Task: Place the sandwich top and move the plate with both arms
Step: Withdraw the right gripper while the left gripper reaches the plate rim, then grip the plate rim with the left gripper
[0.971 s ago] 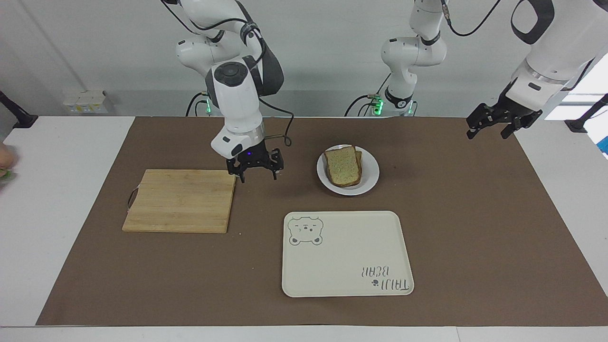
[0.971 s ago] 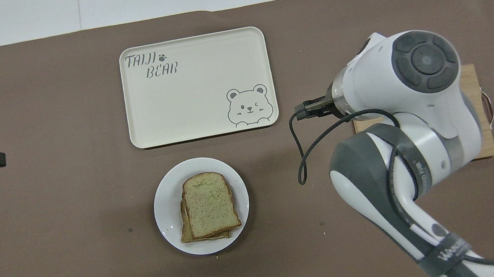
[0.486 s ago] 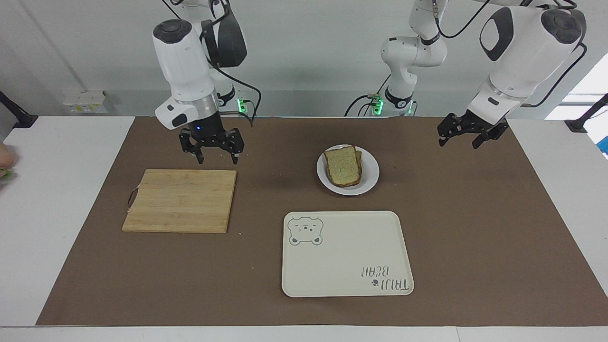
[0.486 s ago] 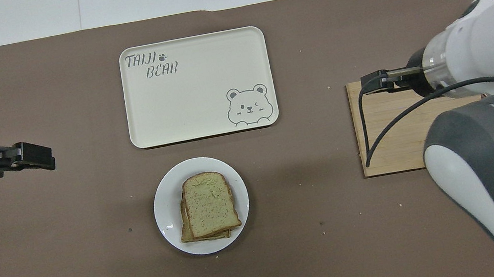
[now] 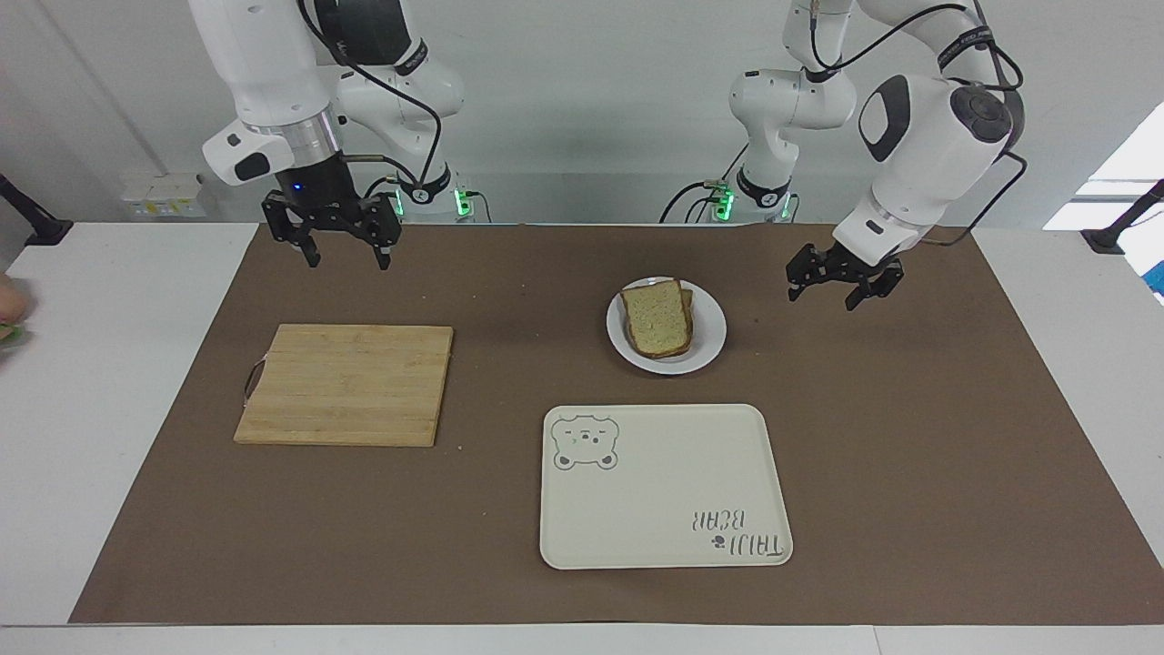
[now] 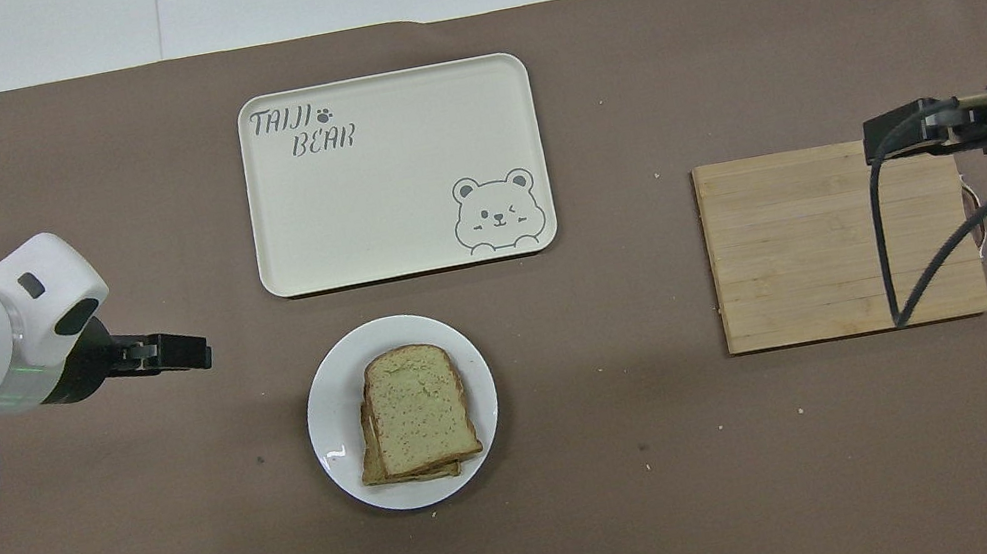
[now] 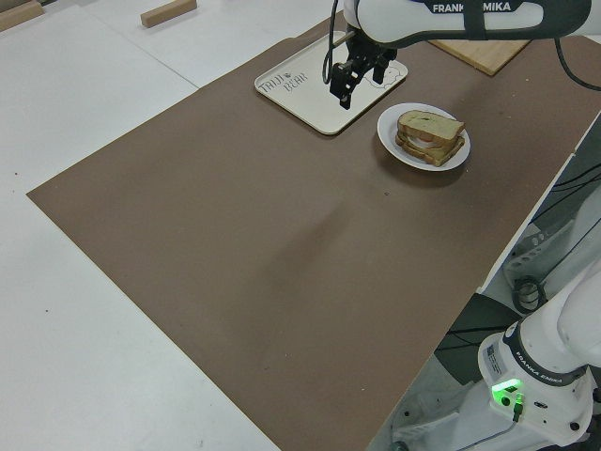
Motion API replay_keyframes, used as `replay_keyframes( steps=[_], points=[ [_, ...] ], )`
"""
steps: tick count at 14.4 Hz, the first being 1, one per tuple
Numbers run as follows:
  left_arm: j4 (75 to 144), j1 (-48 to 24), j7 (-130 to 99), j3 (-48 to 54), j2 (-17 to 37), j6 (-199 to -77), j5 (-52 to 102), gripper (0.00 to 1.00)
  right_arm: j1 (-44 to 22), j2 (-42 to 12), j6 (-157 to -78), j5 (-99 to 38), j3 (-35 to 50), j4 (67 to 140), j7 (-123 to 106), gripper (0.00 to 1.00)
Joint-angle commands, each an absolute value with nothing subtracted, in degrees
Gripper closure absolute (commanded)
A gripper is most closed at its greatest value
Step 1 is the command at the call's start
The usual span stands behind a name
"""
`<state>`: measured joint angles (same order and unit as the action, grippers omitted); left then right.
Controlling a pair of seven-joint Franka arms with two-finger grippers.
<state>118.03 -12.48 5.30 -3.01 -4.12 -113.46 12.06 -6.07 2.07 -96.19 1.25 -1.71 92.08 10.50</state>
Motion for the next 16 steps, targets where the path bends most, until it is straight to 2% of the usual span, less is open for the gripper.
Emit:
replay_keyframes(
  steps=[1,5,9,13,14,16],
  points=[
    [127.0,-15.7,8.9,-3.8,-8.2,-120.0,16.4,0.0,-4.2,1.7,-91.1,1.9,-1.3,88.1,9.1,0.0],
    [134.3,-14.6,25.1,-4.1,-7.9,-124.0,31.2,0.0,-3.0,4.7,-90.5,2.2,-2.9,88.4,7.4,0.0],
    [140.7,-13.5,34.6,-4.1,-6.5,-127.6,44.8,0.0,-3.6,5.2,-91.0,3.1,-2.8,94.4,3.7,0.0],
    [142.1,-13.6,41.3,-4.0,-4.1,-128.4,51.9,0.01,-3.8,5.4,-91.7,-0.4,-2.7,94.6,3.7,0.0],
    [142.2,-14.1,41.3,-4.0,-3.7,-129.0,51.9,0.11,-3.6,5.5,-91.6,-0.4,-2.7,94.8,3.3,0.0],
    [142.3,-14.5,41.5,-4.0,-3.0,-130.2,51.9,0.18,-3.1,5.8,-91.5,-0.4,-2.8,95.2,3.1,0.0]
  ],
)
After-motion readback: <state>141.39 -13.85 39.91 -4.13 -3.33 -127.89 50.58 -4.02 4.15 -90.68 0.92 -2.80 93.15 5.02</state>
